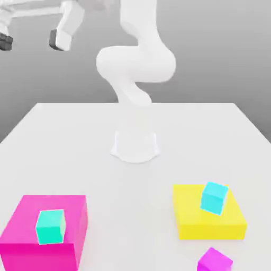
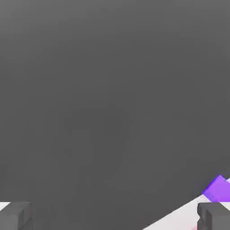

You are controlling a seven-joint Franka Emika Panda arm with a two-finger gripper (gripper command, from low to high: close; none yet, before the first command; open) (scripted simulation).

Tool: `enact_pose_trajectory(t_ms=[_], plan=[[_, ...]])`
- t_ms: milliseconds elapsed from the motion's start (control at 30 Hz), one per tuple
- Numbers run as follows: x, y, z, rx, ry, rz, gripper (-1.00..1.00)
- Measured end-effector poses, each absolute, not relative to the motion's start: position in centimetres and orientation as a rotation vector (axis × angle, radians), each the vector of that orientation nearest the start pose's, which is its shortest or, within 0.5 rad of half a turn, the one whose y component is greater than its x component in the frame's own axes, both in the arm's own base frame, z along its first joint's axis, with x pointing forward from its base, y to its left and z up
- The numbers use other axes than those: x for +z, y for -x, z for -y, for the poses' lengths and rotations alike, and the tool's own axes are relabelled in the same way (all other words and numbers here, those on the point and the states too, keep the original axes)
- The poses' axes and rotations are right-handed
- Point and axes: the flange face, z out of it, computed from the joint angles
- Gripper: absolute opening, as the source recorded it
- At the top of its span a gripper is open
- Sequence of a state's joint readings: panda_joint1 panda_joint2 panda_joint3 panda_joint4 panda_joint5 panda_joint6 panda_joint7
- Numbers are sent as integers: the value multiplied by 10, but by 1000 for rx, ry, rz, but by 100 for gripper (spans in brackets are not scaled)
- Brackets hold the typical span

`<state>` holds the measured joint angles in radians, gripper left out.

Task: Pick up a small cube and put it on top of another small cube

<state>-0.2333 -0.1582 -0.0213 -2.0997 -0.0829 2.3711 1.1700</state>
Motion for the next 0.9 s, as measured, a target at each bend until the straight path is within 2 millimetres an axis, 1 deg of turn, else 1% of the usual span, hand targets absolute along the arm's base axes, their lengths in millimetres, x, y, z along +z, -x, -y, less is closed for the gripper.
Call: enact_pose_trajectory(t_ms=[167, 267, 367, 500, 667, 733, 800, 833, 900], plan=[[464, -549, 199, -486, 2149, -2113, 0], [418, -559, 228, -400, 2073, -2232, 0], [369, -564, 257, -312, 1987, -2346, 0], [301, -560, 296, -191, 1849, -2496, 0], [213, -542, 340, -35, 1651, -2667, 0], [178, -539, 347, -9, 1616, -2693, 0], [143, -538, 349, -2, 1607, -2699, 0], [133, -537, 349, -1, 1606, -2700, -100], [133, -537, 349, -1, 1605, -2700, -100]])
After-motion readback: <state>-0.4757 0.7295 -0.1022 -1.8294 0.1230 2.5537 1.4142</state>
